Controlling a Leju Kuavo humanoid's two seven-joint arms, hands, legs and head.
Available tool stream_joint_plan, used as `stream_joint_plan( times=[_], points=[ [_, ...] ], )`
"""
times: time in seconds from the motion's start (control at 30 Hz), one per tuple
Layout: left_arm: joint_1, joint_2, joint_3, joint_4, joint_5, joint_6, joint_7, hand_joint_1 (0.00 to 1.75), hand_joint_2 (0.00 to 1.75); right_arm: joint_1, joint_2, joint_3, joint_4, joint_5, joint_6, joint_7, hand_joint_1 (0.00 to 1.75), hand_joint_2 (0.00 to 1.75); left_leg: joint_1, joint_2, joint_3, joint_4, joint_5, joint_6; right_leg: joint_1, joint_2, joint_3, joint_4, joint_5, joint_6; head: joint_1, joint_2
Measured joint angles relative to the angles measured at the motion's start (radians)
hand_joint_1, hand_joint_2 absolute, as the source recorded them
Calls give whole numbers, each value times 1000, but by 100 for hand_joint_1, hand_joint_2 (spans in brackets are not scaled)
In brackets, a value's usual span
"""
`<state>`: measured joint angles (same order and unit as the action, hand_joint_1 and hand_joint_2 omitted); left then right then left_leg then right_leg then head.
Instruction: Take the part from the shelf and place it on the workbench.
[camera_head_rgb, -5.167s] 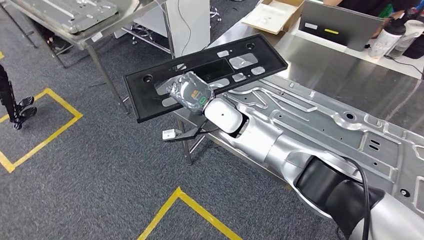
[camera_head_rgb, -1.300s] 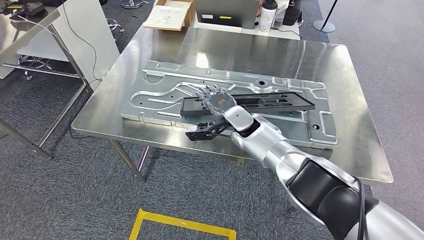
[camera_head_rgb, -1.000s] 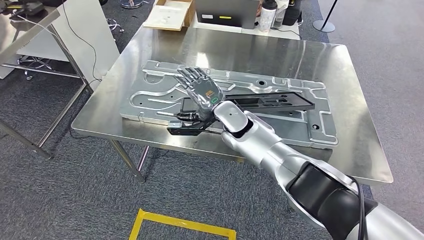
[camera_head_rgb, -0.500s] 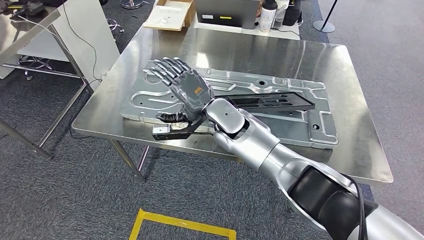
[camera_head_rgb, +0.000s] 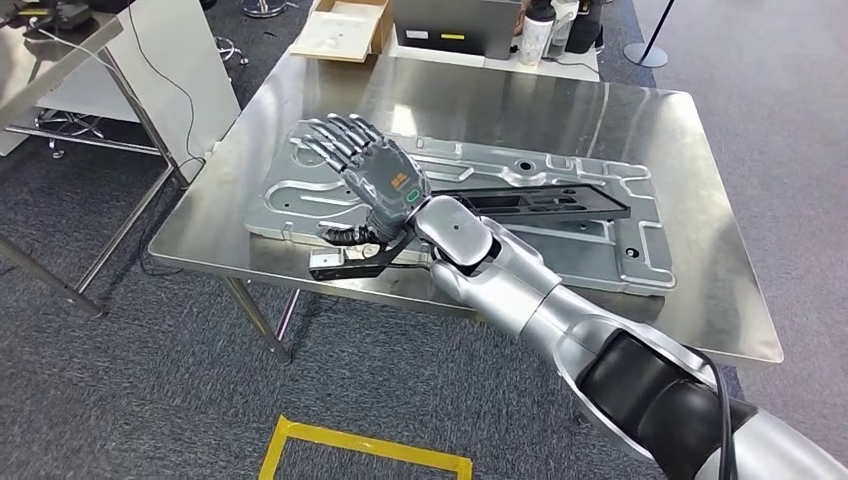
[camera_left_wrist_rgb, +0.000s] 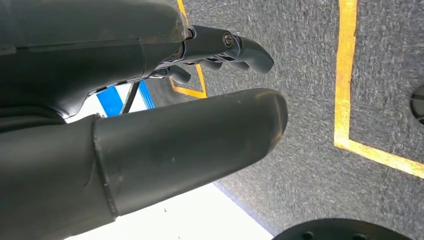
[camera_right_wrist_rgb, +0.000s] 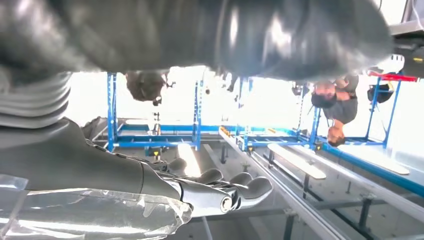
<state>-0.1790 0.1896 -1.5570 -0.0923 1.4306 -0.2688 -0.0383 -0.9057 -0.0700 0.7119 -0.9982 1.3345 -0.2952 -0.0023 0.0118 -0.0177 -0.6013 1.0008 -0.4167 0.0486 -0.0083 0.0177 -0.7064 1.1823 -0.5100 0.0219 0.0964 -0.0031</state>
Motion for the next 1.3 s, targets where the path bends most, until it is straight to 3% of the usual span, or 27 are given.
stream_joint_plan(
  times=[0.07, 0.1, 0.17, 0.23, 0.3, 0.4, 0.47, 0.53, 0.57, 0.6, 0.63, 0.7, 0.77, 0.8, 0.87, 0.93, 0.97, 1.03, 1.07, 1.1, 1.13, 1.17, 1.23, 1.3],
  points=[
    [3, 0, -1, 0, -4, 1, 1, 0, 0, 6, 0, 0, 12, 2, -3, 0, 0, 175, 1, -4, -5, 2, 2, -1, -6, -7, -41, 104, -43, 4, 0, 0],
    [5, 0, -2, 0, -5, 1, 1, 0, 0, 9, 0, 0, 16, 3, -4, 0, 0, 175, 2, -8, -7, 4, 2, -3, -9, -7, -39, 111, -39, 6, 0, 0],
    [7, 0, -2, 0, -6, 2, 1, 0, 0, 10, 0, 1, 22, 5, -4, 1, 0, 175, 4, -20, -10, 12, 1, -10, -15, -2, 21, 14, 13, 8, 0, 0],
    [7, 0, -2, 0, -6, 4, 0, 0, 0, 9, 0, 1, 26, 8, -6, 1, 0, 175, 5, -31, -16, 21, -2, -24, -18, 22, 87, -103, 48, 7, 0, 0],
    [7, 1, -3, 0, -7, 6, 0, 0, 0, 10, 2, 1, 29, 12, -9, 1, 0, 175, 6, -41, -22, 23, 0, -39, -13, 30, 103, -139, 49, 1, 0, 0],
    [12, 2, -3, 0, -7, 8, -1, 0, 0, 10, 6, 1, 32, 14, -12, 1, 0, 175, 10, -45, -31, 30, -3, -58, -11, 3, 104, -147, 57, -22, 0, 0],
    [13, 3, -3, 0, -7, 9, -2, 0, 0, 9, 10, 1, 32, 14, -14, 1, 0, 175, 10, -19, -65, 103, -49, -65, -13, -16, 106, -154, 62, -37, -1, 0],
    [13, 3, -3, 0, -7, 10, -2, 0, 0, 11, 12, 1, 34, 14, -14, 1, 0, 175, 9, 3, -126, 237, -113, -70, -9, -35, 105, -154, 62, -43, -1, 0],
    [14, 3, -3, 0, -7, 10, -2, 0, 0, 14, 12, 1, 36, 14, -14, 1, 0, 175, 9, 7, -149, 289, -131, -72, -6, -46, 105, -154, 61, -43, -1, 0],
    [15, 3, -3, 0, -7, 11, -2, 0, 0, 16, 12, 1, 37, 14, -14, 1, 0, 175, 9, 9, -156, 306, -130, -72, -5, -57, 104, -153, 61, -44, -1, 0],
    [16, 3, -3, 0, -7, 11, -2, 0, 0, 17, 12, 1, 38, 14, -14, 1, 0, 175, 9, 13, -141, 282, -111, -70, -3, -68, 104, -153, 60, -44, -1, 0],
    [16, 4, -3, 0, -7, 11, -2, 0, 0, 16, 12, 1, 39, 14, -14, 1, 0, 175, 6, 41, -67, 144, -52, -65, -2, -89, 107, -150, 57, -40, -1, 0],
    [14, 4, -3, 0, -7, 11, -2, 0, 0, 13, 12, 1, 39, 14, -15, 1, 0, 175, -2, 68, -12, 38, -22, -53, 3, -106, 108, -148, 53, -33, -1, 0],
    [14, 4, -3, 0, -7, 11, -2, 0, 0, 13, 13, 1, 39, 14, -15, 1, 0, 175, -6, 70, -6, 23, -21, -48, 5, -114, 110, -149, 52, -28, 0, 0],
    [16, 4, -3, 0, -10, 12, -3, 0, 0, 12, 14, 1, 39, 15, -15, 3, 0, 175, -7, 46, -7, 19, -15, -37, 7, -130, 113, -153, 51, -18, 0, 0],
    [18, 4, -3, 0, -13, 13, -4, 0, 0, 10, 16, 1, 39, 16, -16, 9, 0, 175, -2, 26, -5, 10, -7, -26, 3, -106, 104, -127, 28, -6, -1, 0],
    [17, 4, -3, 0, -14, 14, -5, 0, 0, 10, 16, 1, 40, 16, -16, 12, 0, 175, 0, 18, -4, 6, -4, -20, 1, -79, 85, -84, 1, -2, 0, 0],
    [16, 4, -4, 0, -15, 16, -6, 0, 0, 15, 16, 1, 42, 17, -17, 16, 0, 175, 0, -1, -6, 5, 0, -15, -1, -32, 24, 51, -65, 2, 0, 0],
    [16, 4, -4, 0, -15, 17, -8, 0, 0, 20, 16, 1, 44, 17, -17, 17, 0, 175, -1, -13, -7, 5, 0, -14, -1, -24, -4, 107, -83, 2, 0, 0],
    [17, 3, -4, 0, -16, 18, -10, 0, 0, 25, 15, 1, 46, 18, -17, 17, 0, 175, -1, -26, -8, 6, 0, -14, -1, -20, -18, 135, -84, 1, -1, 0],
    [17, 3, -4, 0, -17, 18, -12, 0, 0, 29, 15, 1, 47, 18, -17, 17, 0, 175, -2, -40, -8, 8, 0, -14, -1, -18, -14, 121, -64, -1, 0, 0],
    [18, 3, -4, 0, -18, 19, -15, 0, 0, 30, 14, 1, 48, 19, -16, 18, 0, 175, -2, -54, -8, 10, 0, -14, 0, -11, 9, 70, -29, -5, 0, 0],
    [18, 0, -4, -1, -21, 20, -20, 0, 0, 28, 12, 1, 48, 20, -17, 18, 0, 175, -2, -79, -11, 15, -1, -17, -1, 30, 73, -72, 39, -18, -1, 0],
    [17, -3, -4, -2, -24, 21, -25, 0, 0, 27, 11, 1, 48, 22, -17, 18, 0, 175, 2, -101, -19, 18, 1, -26, 0, 61, 106, -146, 58, -25, -1, 0]
  ],
)
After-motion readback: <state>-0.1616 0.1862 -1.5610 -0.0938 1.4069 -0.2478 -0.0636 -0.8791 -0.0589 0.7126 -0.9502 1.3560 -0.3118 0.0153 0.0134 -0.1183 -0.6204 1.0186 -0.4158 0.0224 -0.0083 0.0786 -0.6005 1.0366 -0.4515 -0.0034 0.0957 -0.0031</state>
